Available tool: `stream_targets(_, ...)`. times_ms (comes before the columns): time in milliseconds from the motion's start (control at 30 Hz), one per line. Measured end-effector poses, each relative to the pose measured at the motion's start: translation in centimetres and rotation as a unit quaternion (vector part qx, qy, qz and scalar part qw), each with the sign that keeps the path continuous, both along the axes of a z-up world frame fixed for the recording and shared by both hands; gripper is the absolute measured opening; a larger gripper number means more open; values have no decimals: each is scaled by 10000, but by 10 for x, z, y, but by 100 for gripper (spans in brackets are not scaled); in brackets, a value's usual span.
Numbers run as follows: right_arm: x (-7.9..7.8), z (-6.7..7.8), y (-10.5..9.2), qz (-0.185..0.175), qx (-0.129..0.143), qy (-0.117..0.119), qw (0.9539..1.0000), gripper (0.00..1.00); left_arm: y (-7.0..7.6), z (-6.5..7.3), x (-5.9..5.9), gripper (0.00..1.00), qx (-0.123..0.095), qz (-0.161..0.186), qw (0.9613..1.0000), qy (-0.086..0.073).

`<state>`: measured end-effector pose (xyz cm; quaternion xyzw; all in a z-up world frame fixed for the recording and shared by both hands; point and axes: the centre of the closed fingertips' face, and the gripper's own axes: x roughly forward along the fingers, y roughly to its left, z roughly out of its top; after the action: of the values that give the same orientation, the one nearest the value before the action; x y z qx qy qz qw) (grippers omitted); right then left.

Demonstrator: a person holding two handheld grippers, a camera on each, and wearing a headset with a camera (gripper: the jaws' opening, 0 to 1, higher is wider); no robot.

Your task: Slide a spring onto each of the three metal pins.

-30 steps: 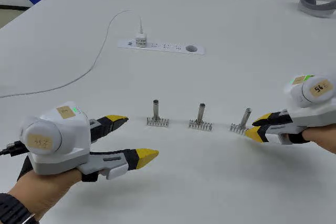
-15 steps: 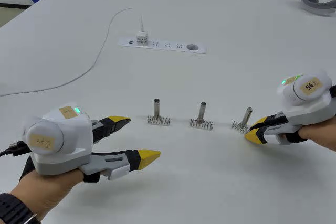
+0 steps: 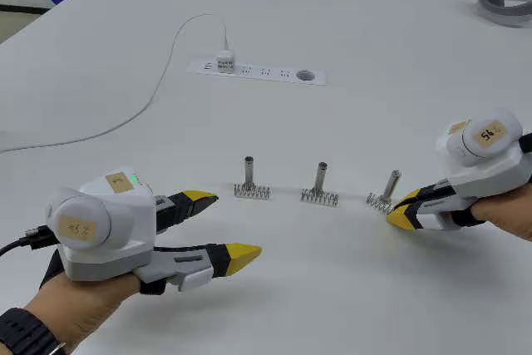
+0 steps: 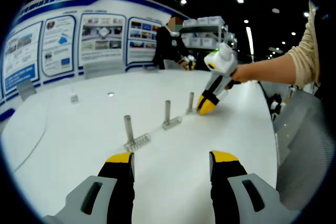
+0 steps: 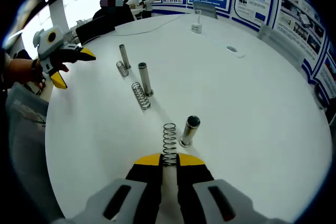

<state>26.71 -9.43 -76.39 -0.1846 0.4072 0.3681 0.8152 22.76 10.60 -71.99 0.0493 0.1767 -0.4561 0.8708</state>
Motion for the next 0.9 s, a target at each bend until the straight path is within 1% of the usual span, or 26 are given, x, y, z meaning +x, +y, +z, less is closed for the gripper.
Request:
stream_targets(133, -8, 6, 3, 90, 22, 8, 10000, 11, -3, -1, -2, 57, 0, -68, 10000, 7)
stream_targets(233, -15, 11, 7, 263, 45, -11, 9996, 11, -8, -2, -4, 57, 12, -152, 9999, 11)
stream_targets(400, -21, 18, 16, 476, 50, -97, 9988, 11, -20, -3, -6, 56, 55, -326, 9995, 8)
stream_targets(533, -24, 22, 26, 647, 87, -121, 9978, 11, -28, -2, -6, 55, 66, -425, 9991, -8)
stream_targets(733, -31, 27, 47, 1086, 136, -130, 9939, 11, -36, -2, -6, 55, 116, -566, 9983, -29)
stream_targets(900, -34, 28, 61, 1371, 127, -127, 9904, 11, -44, 0, -6, 54, 154, -684, 9975, -65)
